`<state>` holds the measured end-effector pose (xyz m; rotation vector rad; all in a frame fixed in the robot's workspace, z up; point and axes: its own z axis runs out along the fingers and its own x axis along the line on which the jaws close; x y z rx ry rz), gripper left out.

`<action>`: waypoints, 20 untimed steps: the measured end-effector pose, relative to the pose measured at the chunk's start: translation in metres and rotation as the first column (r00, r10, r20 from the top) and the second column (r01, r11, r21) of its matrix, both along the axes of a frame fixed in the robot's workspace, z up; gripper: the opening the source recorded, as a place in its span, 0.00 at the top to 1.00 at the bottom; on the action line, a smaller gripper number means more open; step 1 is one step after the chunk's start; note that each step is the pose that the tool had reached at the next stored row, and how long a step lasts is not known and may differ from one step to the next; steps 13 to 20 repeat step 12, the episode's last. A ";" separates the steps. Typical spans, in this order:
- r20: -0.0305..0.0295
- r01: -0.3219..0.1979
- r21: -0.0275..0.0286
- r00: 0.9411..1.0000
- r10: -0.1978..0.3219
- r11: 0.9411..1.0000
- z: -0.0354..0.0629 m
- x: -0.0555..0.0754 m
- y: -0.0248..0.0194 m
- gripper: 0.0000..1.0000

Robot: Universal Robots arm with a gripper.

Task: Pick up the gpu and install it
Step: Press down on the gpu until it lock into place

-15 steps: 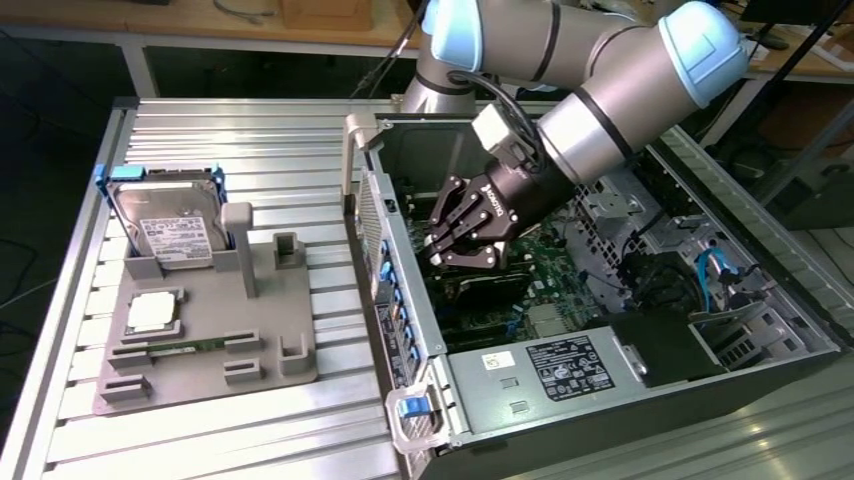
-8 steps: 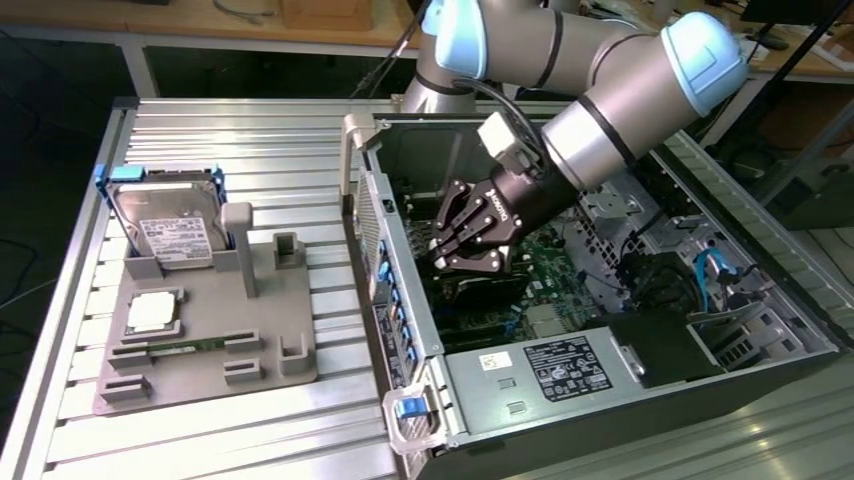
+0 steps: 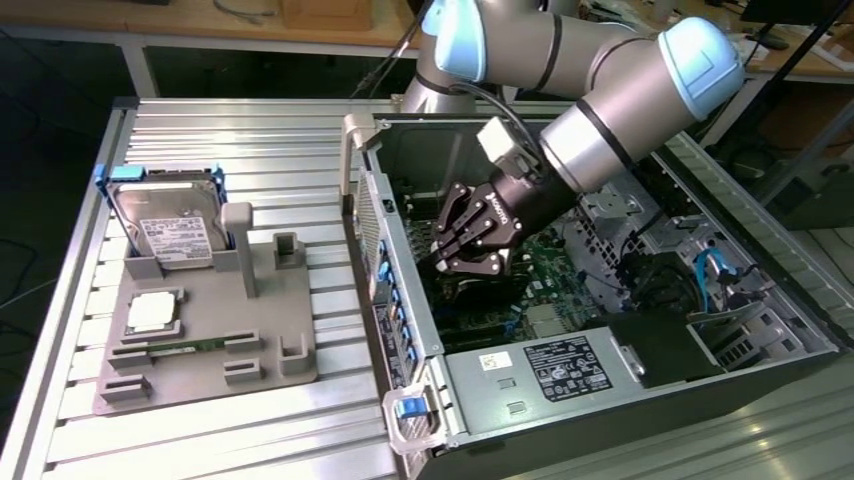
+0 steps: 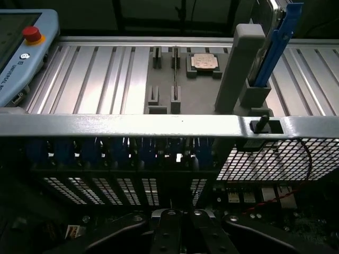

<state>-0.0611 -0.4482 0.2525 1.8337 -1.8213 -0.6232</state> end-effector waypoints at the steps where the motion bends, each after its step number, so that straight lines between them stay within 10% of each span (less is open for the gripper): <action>1: 0.005 0.000 -0.001 1.000 0.000 1.000 -0.0012 -0.001 0.0003 0.89; 6: 0.010 0.000 -0.023 1.000 0.000 1.000 0.0084 -0.001 0.0033 0.89; 20: 0.010 0.000 -0.024 1.000 0.000 1.000 0.0085 -0.001 0.0034 0.89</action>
